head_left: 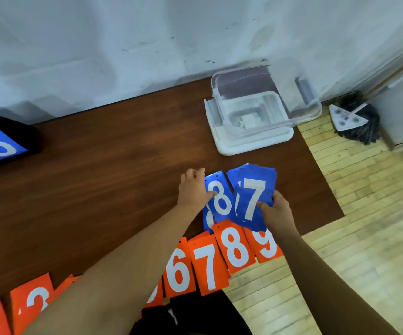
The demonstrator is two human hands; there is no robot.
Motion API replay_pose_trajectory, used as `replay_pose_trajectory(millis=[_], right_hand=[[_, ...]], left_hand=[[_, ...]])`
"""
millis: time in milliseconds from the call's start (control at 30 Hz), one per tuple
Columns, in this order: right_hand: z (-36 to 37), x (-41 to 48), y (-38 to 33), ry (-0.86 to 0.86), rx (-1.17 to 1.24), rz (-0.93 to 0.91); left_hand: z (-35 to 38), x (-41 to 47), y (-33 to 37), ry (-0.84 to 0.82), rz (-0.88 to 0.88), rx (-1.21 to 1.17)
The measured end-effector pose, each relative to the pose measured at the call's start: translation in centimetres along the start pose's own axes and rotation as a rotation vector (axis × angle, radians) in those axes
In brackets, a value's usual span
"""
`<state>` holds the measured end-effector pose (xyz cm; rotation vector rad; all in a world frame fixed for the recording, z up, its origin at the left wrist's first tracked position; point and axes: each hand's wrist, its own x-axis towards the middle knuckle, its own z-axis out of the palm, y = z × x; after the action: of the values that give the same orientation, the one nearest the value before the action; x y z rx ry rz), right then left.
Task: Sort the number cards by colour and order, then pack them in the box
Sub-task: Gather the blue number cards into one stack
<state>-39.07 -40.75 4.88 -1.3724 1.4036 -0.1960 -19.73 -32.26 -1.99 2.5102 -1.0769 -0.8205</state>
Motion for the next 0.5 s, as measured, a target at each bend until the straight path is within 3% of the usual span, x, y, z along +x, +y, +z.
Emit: replay_pose_trajectory(millis=[100,300,500], right_hand=[[-0.5,0.3,0.8,0.012,-0.013,0.007],[-0.8,1.1,2.8,0.029,-0.021,0.055],[-0.1,1.2,2.3,0.004,0.000,0.053]], left_hand=[[1.0,0.9,0.0,-0.035,0.079,0.177],[1.7,1.3,-0.7,-0.016,0.047,0.208],[-0.2,0.6,-2.6,0.017,0.021,-0.015]])
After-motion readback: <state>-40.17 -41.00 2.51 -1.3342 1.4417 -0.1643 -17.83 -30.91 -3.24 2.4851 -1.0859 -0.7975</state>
